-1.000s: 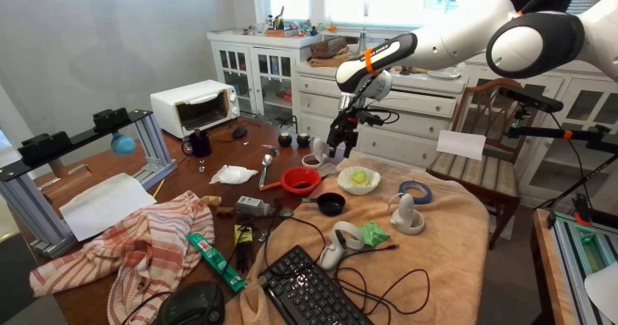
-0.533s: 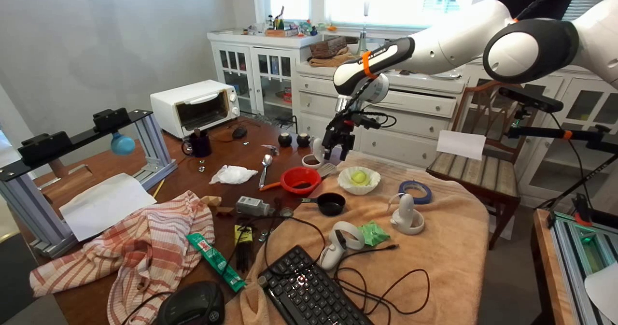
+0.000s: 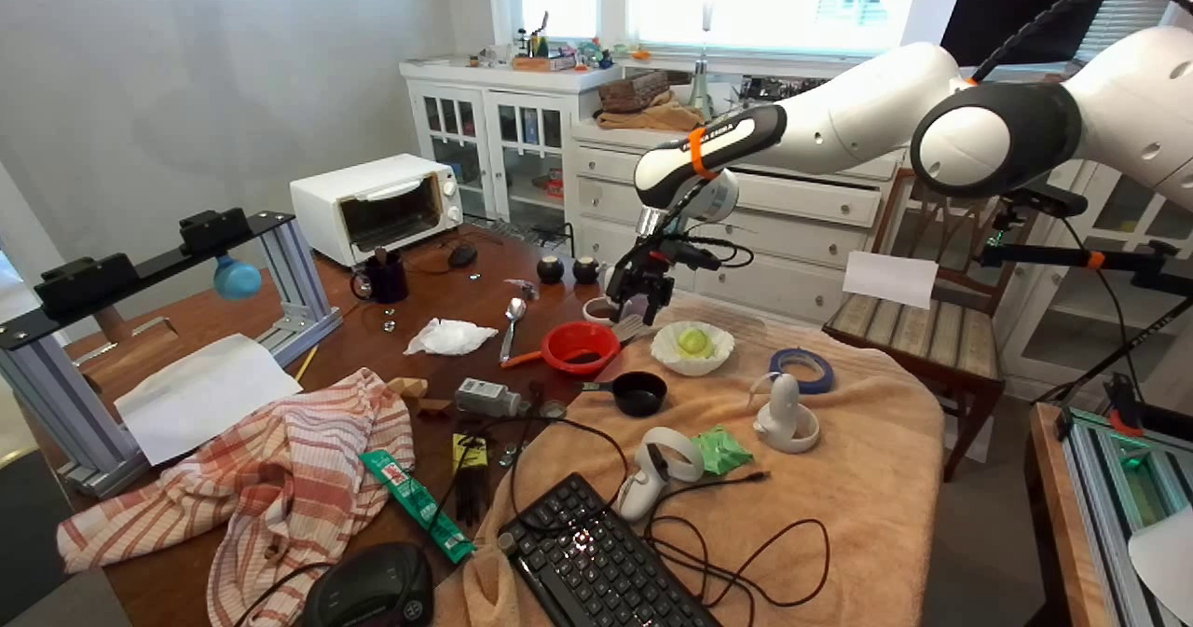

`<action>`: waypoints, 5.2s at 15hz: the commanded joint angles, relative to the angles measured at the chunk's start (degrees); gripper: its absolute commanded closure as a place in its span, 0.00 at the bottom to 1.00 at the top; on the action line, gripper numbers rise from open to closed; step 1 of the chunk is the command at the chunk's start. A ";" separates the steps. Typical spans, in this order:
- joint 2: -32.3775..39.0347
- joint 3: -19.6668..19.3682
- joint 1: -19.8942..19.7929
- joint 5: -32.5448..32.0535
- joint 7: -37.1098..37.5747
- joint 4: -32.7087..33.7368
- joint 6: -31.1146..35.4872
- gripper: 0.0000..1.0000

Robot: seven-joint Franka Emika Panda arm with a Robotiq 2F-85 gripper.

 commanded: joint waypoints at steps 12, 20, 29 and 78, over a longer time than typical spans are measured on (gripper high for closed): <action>11.78 2.90 1.11 -0.69 6.44 16.33 -2.72 0.32; 13.94 2.46 2.12 -0.54 7.91 19.10 -3.24 0.57; 14.41 2.40 2.17 -0.61 8.76 20.13 -3.33 0.87; 6.98 5.58 -3.73 -0.43 4.12 19.86 -15.93 0.99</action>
